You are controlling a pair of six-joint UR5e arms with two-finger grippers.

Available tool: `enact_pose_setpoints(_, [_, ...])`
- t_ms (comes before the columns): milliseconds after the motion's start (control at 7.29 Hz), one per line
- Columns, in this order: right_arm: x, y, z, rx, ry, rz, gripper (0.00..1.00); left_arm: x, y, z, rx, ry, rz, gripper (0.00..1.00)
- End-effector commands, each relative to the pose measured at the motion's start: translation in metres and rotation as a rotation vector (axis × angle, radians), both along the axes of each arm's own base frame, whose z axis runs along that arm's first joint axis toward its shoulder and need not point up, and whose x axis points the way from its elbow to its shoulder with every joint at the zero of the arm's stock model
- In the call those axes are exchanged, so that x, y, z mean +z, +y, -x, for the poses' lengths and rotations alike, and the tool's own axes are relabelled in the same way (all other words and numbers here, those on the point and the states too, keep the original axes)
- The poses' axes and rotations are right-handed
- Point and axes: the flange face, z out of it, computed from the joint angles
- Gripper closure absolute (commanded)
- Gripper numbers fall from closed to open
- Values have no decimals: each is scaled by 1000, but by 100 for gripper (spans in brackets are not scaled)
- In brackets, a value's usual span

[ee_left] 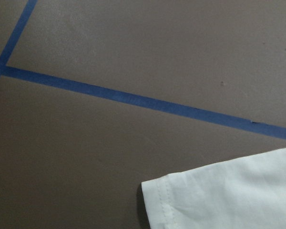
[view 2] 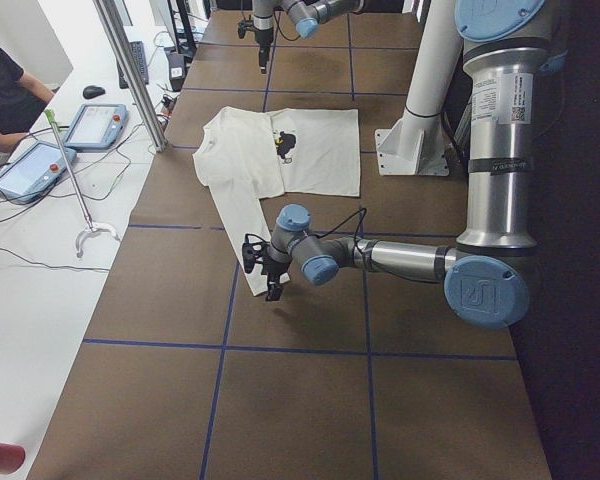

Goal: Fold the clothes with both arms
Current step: 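Release the sleeve and raise the right gripper away from the shirt, then grasp the other sleeve cuff with the left gripper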

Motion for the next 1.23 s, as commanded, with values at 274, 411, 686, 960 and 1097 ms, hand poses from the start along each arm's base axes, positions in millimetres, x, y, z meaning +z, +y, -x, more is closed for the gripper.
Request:
enact_pose_setpoints(274, [2,0,-1,2,-5,-2,0,-1,3,-10,14,6,4,25])
enact_pose_setpoints(411, [2,0,-1,2,-6,-4,0,-1,4,-11,14,8,7,38])
enact_pose_setpoints(686, [1,1,0,2,-7,-4,0,-3,3,-11,14,10,5,71])
enact_pose_setpoints(960, [1,0,-4,-5,-20,5,0,-12,-1,-15,12,21,-7,100])
enact_pose_setpoints(1097, [0,-2,-8,-4,-25,7,0,-21,-4,-17,13,30,-16,100])
